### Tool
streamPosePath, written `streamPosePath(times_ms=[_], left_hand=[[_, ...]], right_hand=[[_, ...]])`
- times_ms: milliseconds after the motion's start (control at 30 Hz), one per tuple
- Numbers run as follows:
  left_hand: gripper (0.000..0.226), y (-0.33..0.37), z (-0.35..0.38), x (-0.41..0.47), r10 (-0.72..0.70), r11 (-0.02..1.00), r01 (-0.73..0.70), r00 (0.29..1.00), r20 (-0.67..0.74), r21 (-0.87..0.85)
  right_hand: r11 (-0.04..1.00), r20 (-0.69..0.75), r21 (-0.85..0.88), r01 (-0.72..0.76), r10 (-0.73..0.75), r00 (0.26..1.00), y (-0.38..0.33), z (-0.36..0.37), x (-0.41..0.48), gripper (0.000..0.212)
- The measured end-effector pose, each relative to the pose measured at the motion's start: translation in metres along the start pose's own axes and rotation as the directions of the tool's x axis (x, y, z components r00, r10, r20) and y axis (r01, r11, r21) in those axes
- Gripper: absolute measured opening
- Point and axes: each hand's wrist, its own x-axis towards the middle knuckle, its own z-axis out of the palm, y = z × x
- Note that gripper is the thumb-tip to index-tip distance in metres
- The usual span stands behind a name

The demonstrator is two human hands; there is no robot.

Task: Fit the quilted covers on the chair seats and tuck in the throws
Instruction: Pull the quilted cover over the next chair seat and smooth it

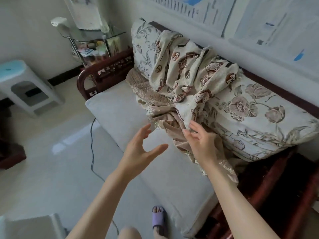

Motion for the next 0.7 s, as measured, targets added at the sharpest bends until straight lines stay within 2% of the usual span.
streamPosePath(times_ms=[133, 333, 533, 600, 700], left_hand=[[0.091, -0.005, -0.004, 0.037, -0.012, 1.0, 0.011, 0.996, 0.087, 0.014], [0.091, -0.022, -0.006, 0.124, -0.032, 0.998, 0.017, 0.962, 0.273, 0.056], [0.056, -0.054, 0.002, 0.197, -0.037, 0.996, -0.005, 0.878, 0.477, 0.086], [0.055, -0.072, 0.011, 0.218, -0.051, 0.997, 0.01, 0.845, 0.533, 0.08], [0.067, -0.096, 0.03, 0.239, -0.109, 0.994, 0.069, 0.806, 0.582, 0.09]], right_hand=[[0.999, -0.046, -0.004, -0.039, 0.039, 0.998, 0.005, 0.01, 0.021, 0.047], [0.988, -0.194, -0.015, -0.153, 0.148, 0.97, 0.018, 0.028, 0.065, 0.047], [0.938, -0.376, 0.086, -0.336, 0.343, 0.861, 0.042, 0.056, 0.086, 0.038], [0.908, -0.425, 0.144, -0.394, 0.416, 0.804, 0.057, 0.067, 0.087, 0.039], [0.869, -0.481, 0.207, -0.449, 0.49, 0.727, 0.078, 0.08, 0.086, 0.027]])
